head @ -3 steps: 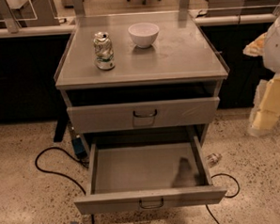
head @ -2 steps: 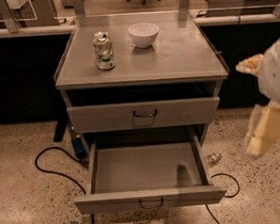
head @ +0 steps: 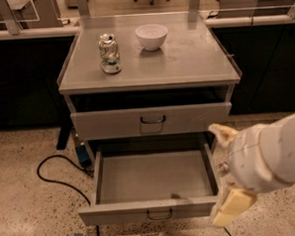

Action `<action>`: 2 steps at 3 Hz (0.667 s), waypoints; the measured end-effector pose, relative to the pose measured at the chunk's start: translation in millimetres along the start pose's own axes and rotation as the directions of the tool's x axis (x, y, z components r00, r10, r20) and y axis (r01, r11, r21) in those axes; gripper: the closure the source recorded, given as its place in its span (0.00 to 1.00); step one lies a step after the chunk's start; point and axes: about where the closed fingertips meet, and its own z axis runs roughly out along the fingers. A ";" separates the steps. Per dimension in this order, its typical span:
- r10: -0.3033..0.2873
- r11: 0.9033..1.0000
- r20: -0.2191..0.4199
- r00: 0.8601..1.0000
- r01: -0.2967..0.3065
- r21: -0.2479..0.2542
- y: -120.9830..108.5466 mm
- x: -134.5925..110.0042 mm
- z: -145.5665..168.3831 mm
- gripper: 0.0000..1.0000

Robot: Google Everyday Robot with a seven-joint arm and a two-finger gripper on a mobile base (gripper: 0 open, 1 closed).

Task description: Close middle drawer

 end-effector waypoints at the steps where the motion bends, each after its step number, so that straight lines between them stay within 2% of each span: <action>1: 0.004 0.996 0.021 1.000 -0.002 -0.095 44.7 6.0 98.1 0.00; 2: 0.029 0.977 -0.035 0.999 -0.036 -0.209 93.5 46.3 199.1 0.00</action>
Offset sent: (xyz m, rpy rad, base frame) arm -0.1261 0.0243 -0.4911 -0.2301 0.6938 -0.2584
